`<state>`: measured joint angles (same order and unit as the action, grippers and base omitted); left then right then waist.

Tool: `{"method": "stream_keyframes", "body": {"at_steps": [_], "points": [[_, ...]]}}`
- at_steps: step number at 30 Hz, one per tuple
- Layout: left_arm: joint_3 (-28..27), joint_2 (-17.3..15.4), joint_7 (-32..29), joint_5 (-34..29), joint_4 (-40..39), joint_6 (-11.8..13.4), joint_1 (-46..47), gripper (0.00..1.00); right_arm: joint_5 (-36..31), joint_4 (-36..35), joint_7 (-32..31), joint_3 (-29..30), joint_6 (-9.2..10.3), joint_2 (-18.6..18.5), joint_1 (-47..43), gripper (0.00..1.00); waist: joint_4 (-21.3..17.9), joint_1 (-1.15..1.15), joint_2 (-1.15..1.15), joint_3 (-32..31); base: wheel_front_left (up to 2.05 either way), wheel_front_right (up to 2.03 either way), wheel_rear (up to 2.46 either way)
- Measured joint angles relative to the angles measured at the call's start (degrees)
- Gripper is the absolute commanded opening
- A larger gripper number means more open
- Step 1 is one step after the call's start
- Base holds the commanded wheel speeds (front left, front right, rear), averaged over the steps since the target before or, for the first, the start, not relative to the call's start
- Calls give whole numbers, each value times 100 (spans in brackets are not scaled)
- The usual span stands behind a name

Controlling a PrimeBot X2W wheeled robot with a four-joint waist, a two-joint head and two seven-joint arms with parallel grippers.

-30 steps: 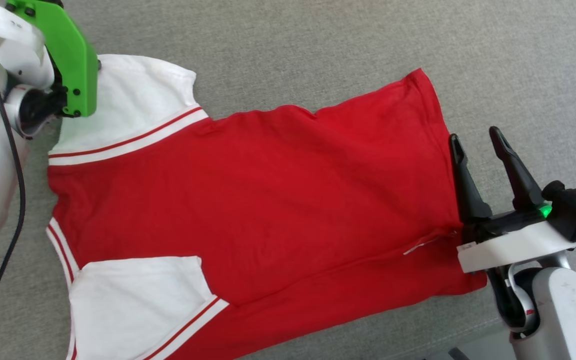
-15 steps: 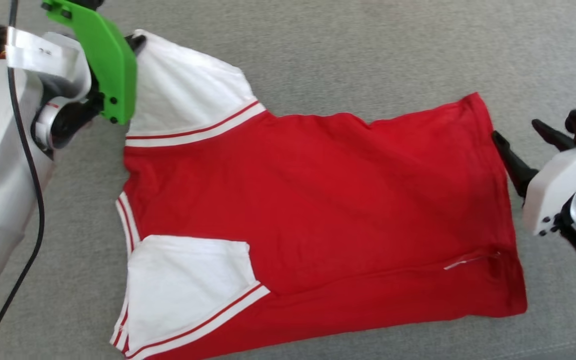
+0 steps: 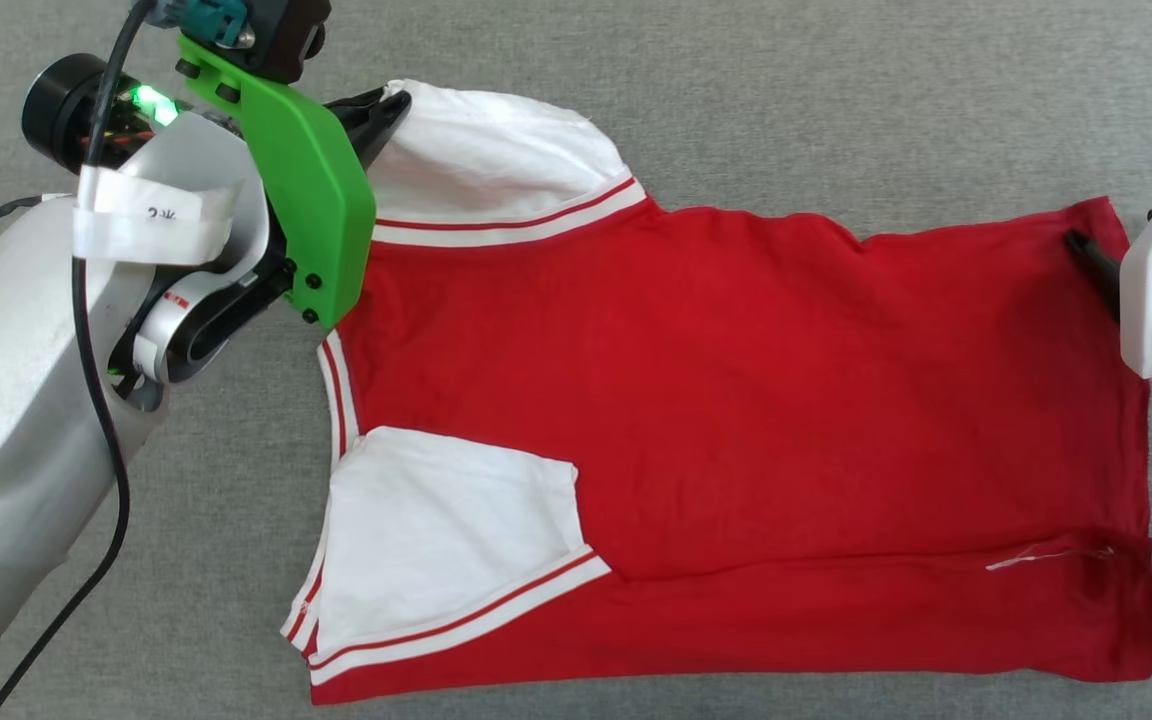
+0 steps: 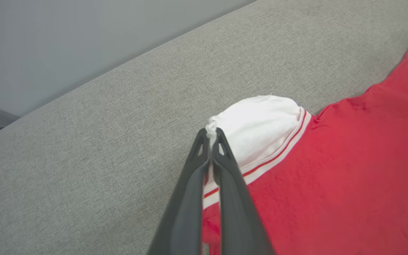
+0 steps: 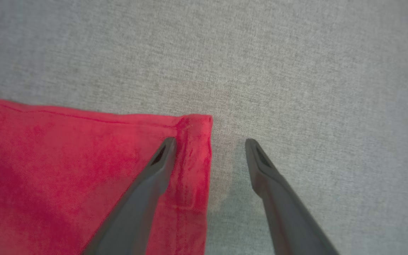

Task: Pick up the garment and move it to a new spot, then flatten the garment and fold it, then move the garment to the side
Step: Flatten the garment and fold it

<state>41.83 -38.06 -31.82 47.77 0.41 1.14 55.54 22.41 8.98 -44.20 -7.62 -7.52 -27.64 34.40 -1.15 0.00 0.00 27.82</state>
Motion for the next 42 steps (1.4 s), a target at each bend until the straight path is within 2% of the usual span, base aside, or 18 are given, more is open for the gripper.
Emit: {"method": "stream_keyframes", "body": {"at_steps": [6,7,8,9,14,24,36,42], "points": [[0,-21,4,0,-207,21,-43,0,207,309,-229,-336,10,-101,154,100,164,0,0,140,0,0,0],[-1,-21,9,0,-211,21,-57,0,248,309,-271,-399,10,-153,156,60,179,0,0,149,0,0,0],[-2,-25,10,0,-213,21,-69,0,303,315,-292,-450,16,-189,157,27,195,-1,0,157,0,0,0],[-3,-32,32,0,-209,21,-82,0,365,316,-298,-500,24,-216,157,0,208,0,0,162,0,0,0],[-25,-47,157,1,-116,20,-115,0,487,363,-171,-624,14,-215,157,0,216,0,0,117,0,0,0],[-51,-32,480,110,282,19,-507,0,547,806,809,-352,-1,-77,60,0,200,0,0,-287,0,0,0],[-13,22,888,430,450,70,-1373,0,1184,812,1897,35,-1,38,-726,0,237,0,0,-1096,0,0,0],[-7,69,1073,812,343,171,-2187,0,1652,708,2173,104,-1,67,-1290,0,288,-1,0,-1513,0,0,0]]}}
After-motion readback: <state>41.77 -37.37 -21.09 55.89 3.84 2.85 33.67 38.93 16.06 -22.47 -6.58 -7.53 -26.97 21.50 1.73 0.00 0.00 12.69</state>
